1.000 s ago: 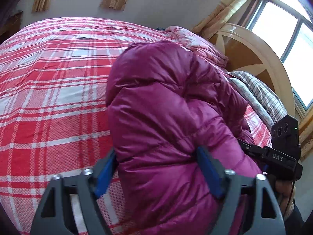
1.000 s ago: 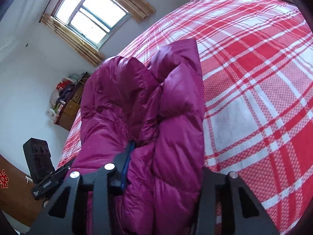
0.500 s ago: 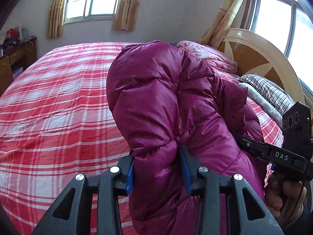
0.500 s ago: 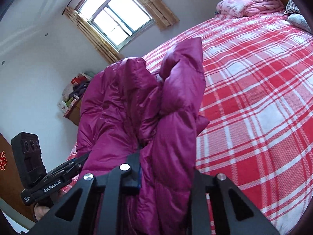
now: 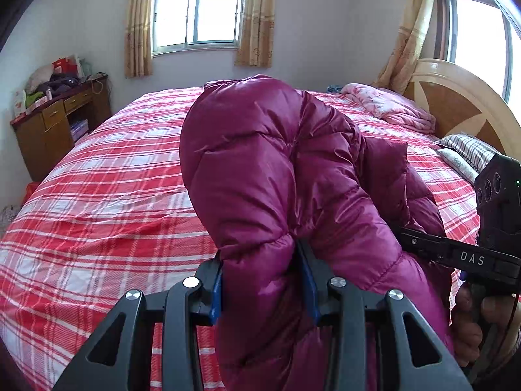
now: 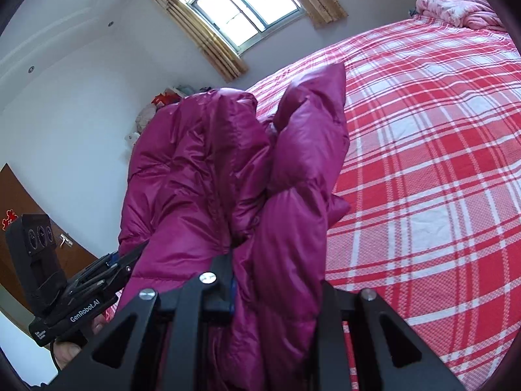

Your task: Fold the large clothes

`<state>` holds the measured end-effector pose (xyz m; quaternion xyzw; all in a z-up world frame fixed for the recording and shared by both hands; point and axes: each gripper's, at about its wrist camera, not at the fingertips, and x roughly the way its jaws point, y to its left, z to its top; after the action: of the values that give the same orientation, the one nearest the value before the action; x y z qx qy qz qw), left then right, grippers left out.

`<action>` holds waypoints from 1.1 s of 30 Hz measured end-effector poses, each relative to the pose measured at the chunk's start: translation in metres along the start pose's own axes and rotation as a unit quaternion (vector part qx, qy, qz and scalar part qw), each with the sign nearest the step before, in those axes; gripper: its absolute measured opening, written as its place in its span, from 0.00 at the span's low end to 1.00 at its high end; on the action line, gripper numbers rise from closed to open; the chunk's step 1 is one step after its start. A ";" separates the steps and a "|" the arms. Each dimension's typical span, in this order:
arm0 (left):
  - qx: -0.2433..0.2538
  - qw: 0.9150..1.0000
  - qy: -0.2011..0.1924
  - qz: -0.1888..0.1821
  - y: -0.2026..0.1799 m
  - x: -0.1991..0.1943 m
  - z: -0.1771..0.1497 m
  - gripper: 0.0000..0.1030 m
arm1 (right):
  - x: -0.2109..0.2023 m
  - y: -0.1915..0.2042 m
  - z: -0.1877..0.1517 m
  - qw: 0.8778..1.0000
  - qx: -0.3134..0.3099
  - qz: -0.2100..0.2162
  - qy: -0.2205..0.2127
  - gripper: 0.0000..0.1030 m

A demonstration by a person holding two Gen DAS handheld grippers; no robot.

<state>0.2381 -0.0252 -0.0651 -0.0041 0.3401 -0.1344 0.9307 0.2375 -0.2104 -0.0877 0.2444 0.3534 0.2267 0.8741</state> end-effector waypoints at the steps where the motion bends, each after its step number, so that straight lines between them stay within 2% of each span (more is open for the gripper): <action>1: -0.004 1.000 0.000 0.004 0.006 -0.001 -0.002 0.39 | 0.005 0.002 0.001 1.000 -0.002 0.002 0.004 0.21; 17: -0.056 0.996 0.001 0.064 0.078 -0.013 -0.023 0.38 | 0.089 0.034 0.008 0.996 -0.031 0.038 0.068 0.21; 21: -0.069 0.995 0.015 0.073 0.095 -0.005 -0.032 0.38 | 0.113 0.033 0.006 0.995 -0.034 0.030 0.086 0.21; 27: -0.093 0.993 0.031 0.072 0.112 0.008 -0.047 0.38 | 0.125 0.029 -0.001 0.995 -0.028 0.020 0.097 0.21; 33: -0.106 0.991 0.037 0.071 0.118 0.013 -0.053 0.48 | 0.132 0.030 0.001 0.994 -0.028 0.012 0.105 0.24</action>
<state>0.2436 0.0901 -0.1255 -0.0732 0.3862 -0.0316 0.9190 0.3171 -0.1126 -0.1366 0.1988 0.4332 0.2718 0.8360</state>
